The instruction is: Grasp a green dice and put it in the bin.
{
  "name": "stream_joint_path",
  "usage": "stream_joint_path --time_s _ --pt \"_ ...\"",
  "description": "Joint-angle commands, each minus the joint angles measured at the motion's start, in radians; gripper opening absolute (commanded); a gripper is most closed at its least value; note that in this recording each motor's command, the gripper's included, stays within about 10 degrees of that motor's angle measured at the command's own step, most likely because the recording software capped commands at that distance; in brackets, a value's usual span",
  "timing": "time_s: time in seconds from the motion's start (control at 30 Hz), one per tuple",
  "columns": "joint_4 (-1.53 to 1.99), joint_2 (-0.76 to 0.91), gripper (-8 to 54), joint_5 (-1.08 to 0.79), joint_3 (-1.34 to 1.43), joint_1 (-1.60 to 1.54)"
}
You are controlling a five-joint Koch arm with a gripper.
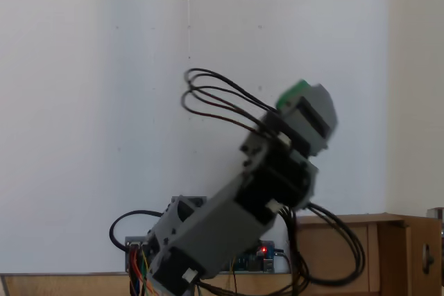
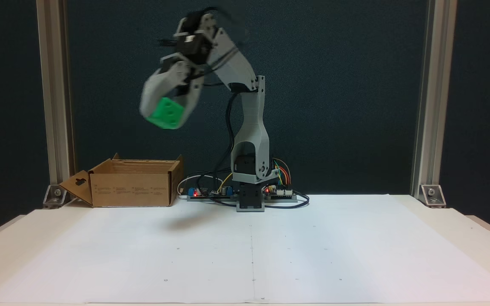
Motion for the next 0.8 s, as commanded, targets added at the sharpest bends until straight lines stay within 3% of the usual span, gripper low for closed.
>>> stream_joint_path --time_s 0.0,0.3,0.77 --pt "0.048 0.04 12.2 -0.14 -0.051 0.144" --pt "0.041 0.034 12.2 -0.342 0.009 0.678" --pt "-0.006 -0.057 12.2 -0.454 0.049 1.042"
